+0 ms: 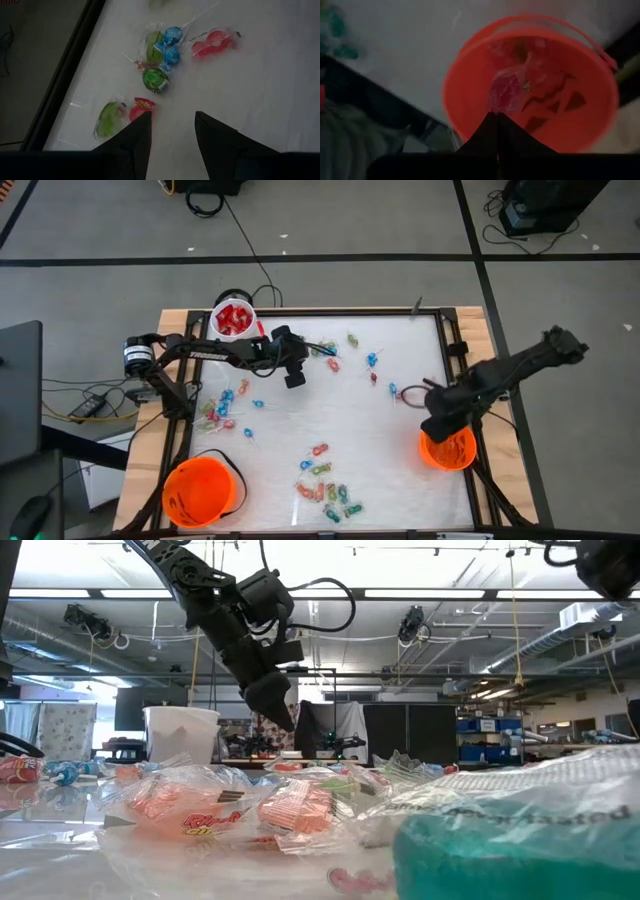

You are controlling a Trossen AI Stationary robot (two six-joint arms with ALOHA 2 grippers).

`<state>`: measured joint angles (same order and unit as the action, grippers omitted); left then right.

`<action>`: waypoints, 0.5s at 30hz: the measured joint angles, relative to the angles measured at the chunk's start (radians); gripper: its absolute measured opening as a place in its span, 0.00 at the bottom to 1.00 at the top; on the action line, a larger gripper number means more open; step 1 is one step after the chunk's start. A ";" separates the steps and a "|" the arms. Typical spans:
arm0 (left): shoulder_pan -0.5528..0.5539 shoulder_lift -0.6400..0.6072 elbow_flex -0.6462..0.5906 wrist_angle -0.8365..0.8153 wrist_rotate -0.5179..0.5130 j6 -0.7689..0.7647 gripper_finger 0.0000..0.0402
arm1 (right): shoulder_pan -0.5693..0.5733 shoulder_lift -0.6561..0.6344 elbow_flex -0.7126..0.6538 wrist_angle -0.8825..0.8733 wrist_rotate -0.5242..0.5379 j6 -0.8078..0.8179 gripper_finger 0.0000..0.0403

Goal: Sort candy by brand, put in halloween buckets
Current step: Put the orange candy into the right orange bucket

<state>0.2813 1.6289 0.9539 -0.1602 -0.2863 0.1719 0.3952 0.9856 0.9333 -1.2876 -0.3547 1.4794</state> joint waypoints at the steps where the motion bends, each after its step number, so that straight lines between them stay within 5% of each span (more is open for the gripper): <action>1: 0.000 0.000 0.000 0.000 0.000 0.000 0.39 | 0.022 0.019 0.000 0.006 0.021 0.028 0.02; 15: 0.000 0.000 0.000 0.000 0.000 -0.001 0.39 | 0.067 0.120 0.000 -0.022 -0.044 -0.004 0.27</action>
<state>0.2813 1.6291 0.9539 -0.1604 -0.2863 0.1707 0.4621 1.1060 0.9333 -1.3092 -0.3989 1.4750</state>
